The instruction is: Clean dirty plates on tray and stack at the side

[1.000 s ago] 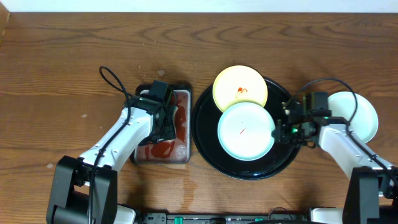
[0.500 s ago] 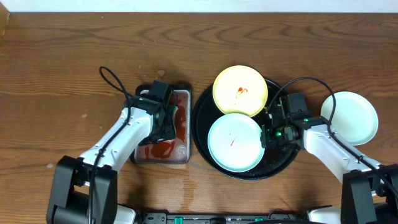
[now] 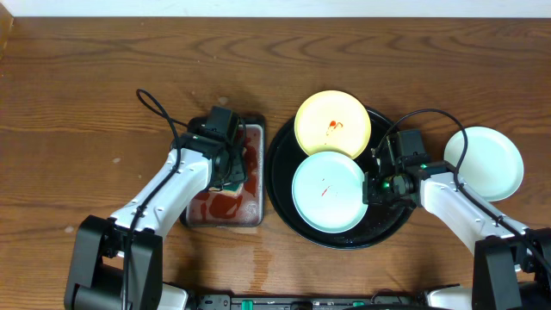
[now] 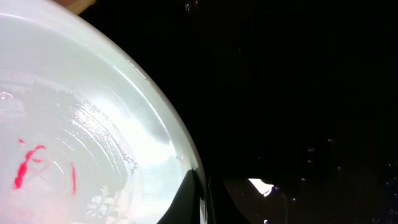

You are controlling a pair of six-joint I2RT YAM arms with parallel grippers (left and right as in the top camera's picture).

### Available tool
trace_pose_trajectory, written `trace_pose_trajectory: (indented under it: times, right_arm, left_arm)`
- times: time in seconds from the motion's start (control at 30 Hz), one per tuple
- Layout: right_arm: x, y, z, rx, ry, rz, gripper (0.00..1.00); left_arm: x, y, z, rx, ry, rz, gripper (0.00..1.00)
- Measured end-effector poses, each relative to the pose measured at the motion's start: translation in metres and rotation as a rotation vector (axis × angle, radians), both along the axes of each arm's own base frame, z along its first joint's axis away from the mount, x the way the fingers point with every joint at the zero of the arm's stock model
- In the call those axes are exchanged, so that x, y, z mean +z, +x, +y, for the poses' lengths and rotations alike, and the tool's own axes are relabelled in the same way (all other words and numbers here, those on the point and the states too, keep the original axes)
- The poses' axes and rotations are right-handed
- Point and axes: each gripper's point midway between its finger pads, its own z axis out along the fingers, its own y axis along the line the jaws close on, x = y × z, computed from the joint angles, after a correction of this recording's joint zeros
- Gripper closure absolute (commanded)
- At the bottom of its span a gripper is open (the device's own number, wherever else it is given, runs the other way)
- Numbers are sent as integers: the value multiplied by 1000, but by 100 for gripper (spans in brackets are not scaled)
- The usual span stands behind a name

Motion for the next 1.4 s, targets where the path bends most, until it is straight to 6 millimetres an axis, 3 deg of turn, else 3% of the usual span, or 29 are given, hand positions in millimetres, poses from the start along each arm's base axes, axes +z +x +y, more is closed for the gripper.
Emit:
trace_pose_trajectory:
  times: [0.37, 0.7, 0.93, 1.17, 1.4]
  right_arm:
    - [0, 0, 0, -10, -1, 3, 99]
    - [0, 0, 0, -12, -1, 4, 99]
    - [0, 0, 0, -13, -2, 4, 99]
    - [0, 0, -1, -13, -3, 5, 99]
    - [0, -1, -1, -13, -4, 6, 99]
  left_arm:
    - [8, 31, -13, -20, -56, -131, 33]
    - [9, 38, -1, -1, 16, -164, 33]
    - [-7, 38, 1, 0, 39, -129, 35]
    - [-23, 34, 2, -1, 54, -83, 49]
    - [-33, 33, 3, -3, 60, -61, 80]
